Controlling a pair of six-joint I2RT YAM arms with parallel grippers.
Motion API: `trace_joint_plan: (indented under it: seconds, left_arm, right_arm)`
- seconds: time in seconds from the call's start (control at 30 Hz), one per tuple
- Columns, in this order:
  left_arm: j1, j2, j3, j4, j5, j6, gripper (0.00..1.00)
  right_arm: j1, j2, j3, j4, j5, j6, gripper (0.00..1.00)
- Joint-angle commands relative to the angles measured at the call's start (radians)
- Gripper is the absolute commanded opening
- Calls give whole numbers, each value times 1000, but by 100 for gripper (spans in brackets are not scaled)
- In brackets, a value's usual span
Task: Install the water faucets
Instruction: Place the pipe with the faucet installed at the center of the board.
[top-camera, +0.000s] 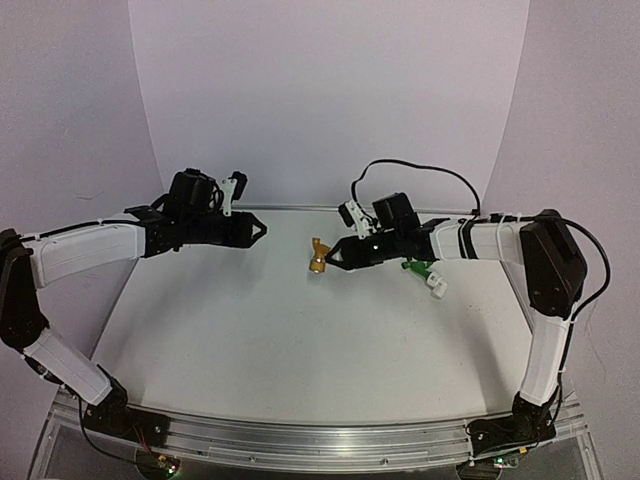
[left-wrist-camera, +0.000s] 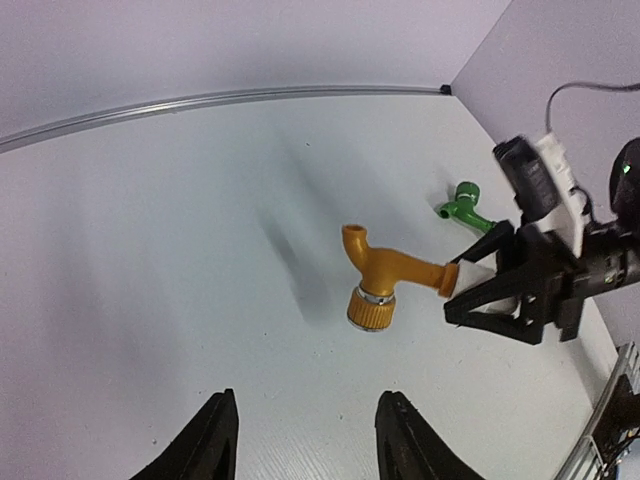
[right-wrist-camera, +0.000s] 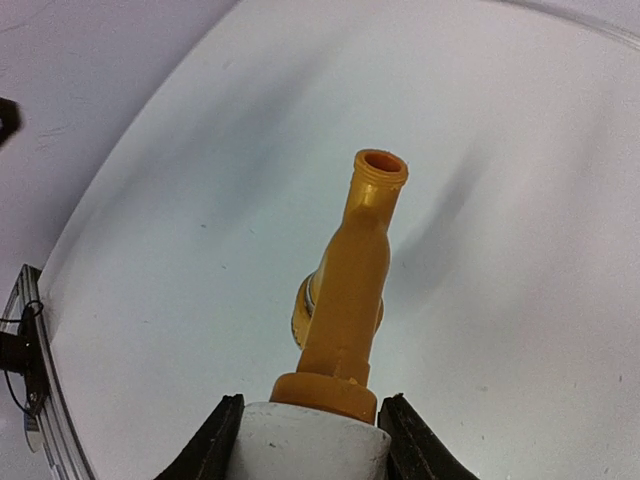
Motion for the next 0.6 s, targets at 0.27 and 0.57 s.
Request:
trace_joint_plan:
  seconds: [0.27, 0.57]
  left_arm:
    - [4, -43, 32, 22, 30, -20, 58]
    - [4, -91, 53, 15, -69, -27, 71]
  right_arm:
    - [-19, -39, -192, 29, 251, 195, 57]
    - [-19, -198, -107, -224, 517, 140, 98]
